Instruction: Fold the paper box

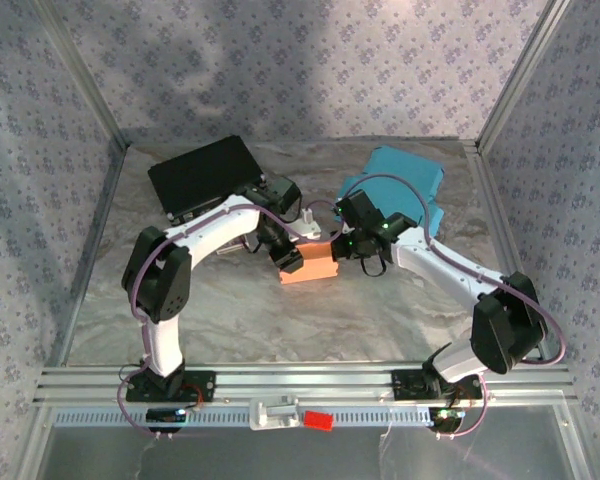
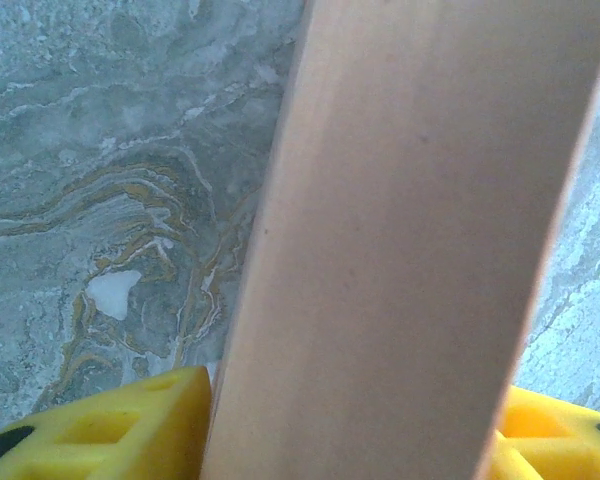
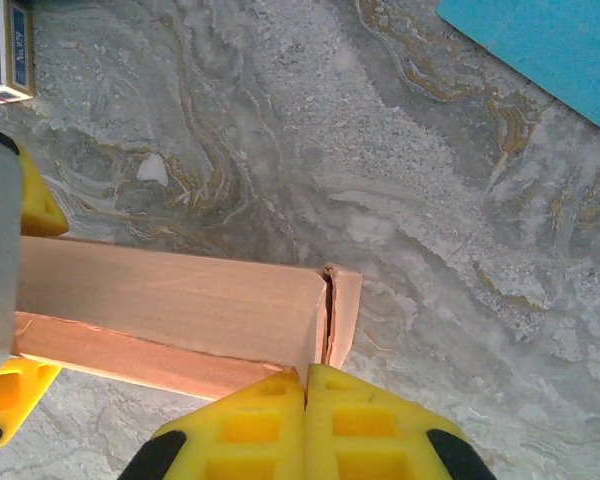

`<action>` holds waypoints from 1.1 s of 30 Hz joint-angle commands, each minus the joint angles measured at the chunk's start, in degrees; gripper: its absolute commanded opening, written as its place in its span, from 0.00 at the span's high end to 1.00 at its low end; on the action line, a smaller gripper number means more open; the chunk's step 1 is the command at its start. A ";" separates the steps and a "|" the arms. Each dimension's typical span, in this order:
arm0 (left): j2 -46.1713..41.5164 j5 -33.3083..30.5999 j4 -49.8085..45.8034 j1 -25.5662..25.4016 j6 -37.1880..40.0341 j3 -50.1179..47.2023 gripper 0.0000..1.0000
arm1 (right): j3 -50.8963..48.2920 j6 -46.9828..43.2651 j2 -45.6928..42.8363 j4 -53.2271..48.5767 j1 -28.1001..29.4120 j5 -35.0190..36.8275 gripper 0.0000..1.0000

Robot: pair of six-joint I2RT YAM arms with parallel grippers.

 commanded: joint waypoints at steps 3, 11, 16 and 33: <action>-4.52 1.72 2.70 1.43 -4.62 -1.33 0.41 | 0.28 -0.40 -0.66 -1.02 0.77 1.94 1.00; -9.37 2.66 4.25 1.18 -8.73 -5.66 0.38 | 2.26 0.20 0.56 -2.82 1.24 2.08 1.00; -12.17 0.20 4.24 1.24 -12.32 -5.52 0.38 | 3.05 0.56 1.10 -3.04 1.38 2.29 1.00; -18.56 -5.38 -8.65 3.30 -32.46 -6.94 0.57 | 7.01 1.28 3.73 -6.51 1.17 2.10 1.00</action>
